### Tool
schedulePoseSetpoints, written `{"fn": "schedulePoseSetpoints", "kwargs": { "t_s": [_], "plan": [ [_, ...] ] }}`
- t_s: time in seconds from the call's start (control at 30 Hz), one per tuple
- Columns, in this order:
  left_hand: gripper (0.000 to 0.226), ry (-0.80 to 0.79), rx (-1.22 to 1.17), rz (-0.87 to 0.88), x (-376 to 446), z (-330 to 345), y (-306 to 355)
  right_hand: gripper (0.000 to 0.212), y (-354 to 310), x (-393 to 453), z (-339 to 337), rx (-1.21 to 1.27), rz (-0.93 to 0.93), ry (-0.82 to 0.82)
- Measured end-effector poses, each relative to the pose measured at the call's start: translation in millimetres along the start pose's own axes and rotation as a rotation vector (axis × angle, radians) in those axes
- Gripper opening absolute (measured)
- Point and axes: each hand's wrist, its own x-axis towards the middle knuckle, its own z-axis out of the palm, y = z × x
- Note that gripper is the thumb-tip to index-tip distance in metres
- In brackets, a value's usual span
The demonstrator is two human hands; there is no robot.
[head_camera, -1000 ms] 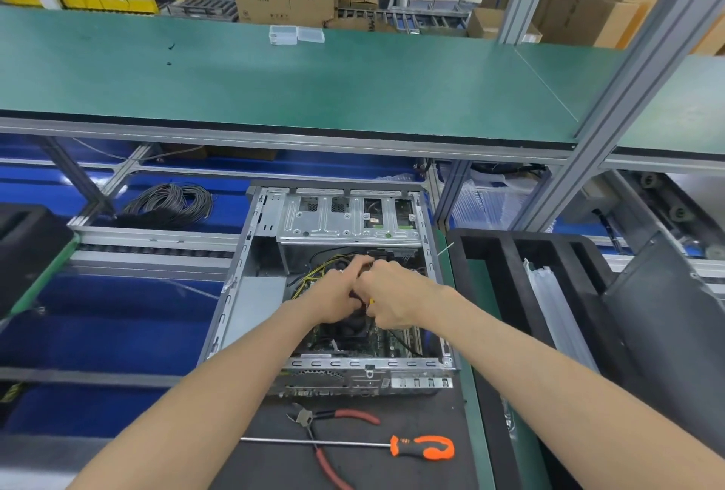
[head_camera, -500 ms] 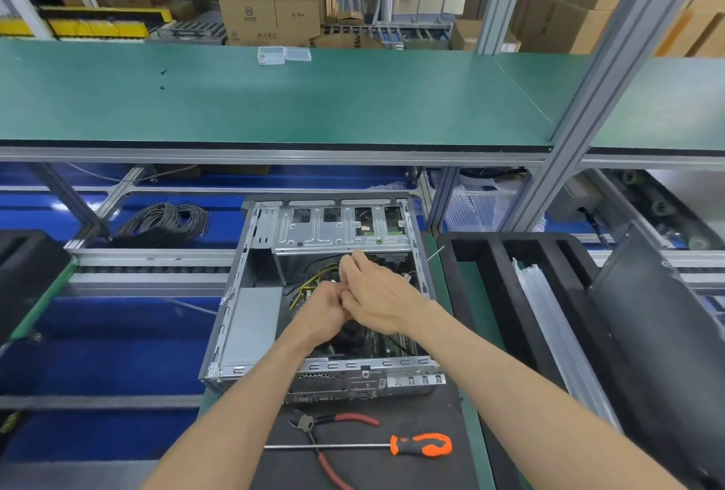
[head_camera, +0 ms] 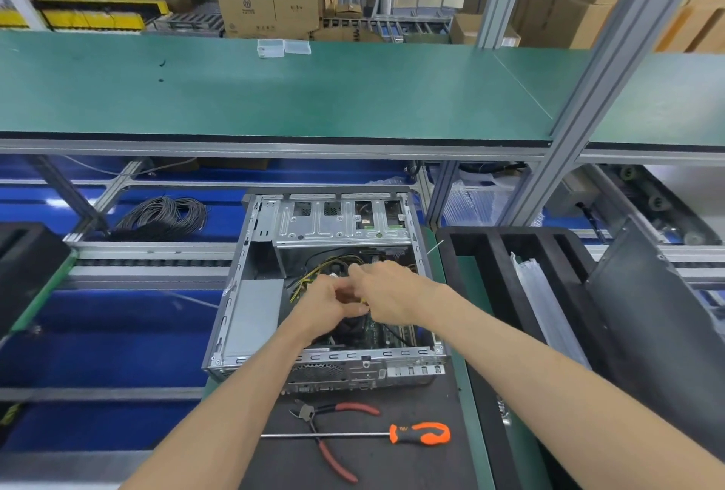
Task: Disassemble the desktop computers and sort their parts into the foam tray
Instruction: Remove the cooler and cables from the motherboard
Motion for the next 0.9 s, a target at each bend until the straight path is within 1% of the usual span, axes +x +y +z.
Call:
{"fn": "schedulePoseSetpoints", "kwargs": {
  "t_s": [0.03, 0.1, 0.2, 0.3, 0.33, 0.4, 0.5, 0.57, 0.63, 0.7, 0.73, 0.77, 0.83, 0.9],
  "plan": [
    [0.036, -0.044, 0.032, -0.007, 1, 1, 1, 0.022, -2, -3, -1, -0.009, -0.031, -0.013],
    [0.042, -0.076, 0.056, -0.007, 3, 4, 2, 0.023, -3, -5, -2, -0.013, -0.059, -0.026],
    [0.048, -0.065, 0.038, 0.014, 4, 4, -1, 0.012, -1, -5, -2, 0.023, -0.041, -0.005],
    [0.046, 0.000, 0.077, 0.003, 7, 3, -8, 0.037, -3, 1, 5, -0.063, 0.071, 0.097],
    [0.043, 0.024, 0.097, 0.009, 8, 3, -9, 0.040, -5, 5, 9, -0.078, 0.122, 0.120],
    [0.041, 0.051, 0.118, 0.028, 10, 4, -10, 0.035, -10, 11, 14, -0.044, 0.175, 0.106],
    [0.040, 0.002, 0.055, 0.036, 8, 5, -7, 0.032, -7, 13, 15, -0.030, 0.086, 0.038],
    [0.033, -0.053, -0.020, 0.019, 6, 5, -7, 0.025, -1, 10, 7, 0.014, 0.034, -0.012],
    [0.007, -0.060, -0.020, -0.009, 5, 4, -6, 0.016, 4, 7, -1, 0.068, -0.012, -0.074],
    [0.007, -0.034, 0.015, -0.024, 5, 4, -7, 0.016, 6, 5, -4, 0.091, -0.026, -0.103],
    [0.004, -0.023, 0.035, -0.033, 5, 4, -6, 0.016, 5, 4, -5, 0.094, -0.017, -0.094],
    [0.012, -0.012, 0.055, -0.040, 6, 4, -5, 0.018, 4, 4, -5, 0.092, 0.009, -0.076],
    [0.036, -0.001, 0.079, -0.056, 7, 2, -5, 0.027, 0, 4, -4, 0.034, 0.096, -0.026],
    [0.046, 0.027, 0.085, -0.063, 8, 2, -4, 0.032, -6, 6, 1, -0.004, 0.143, 0.020]
  ]
}}
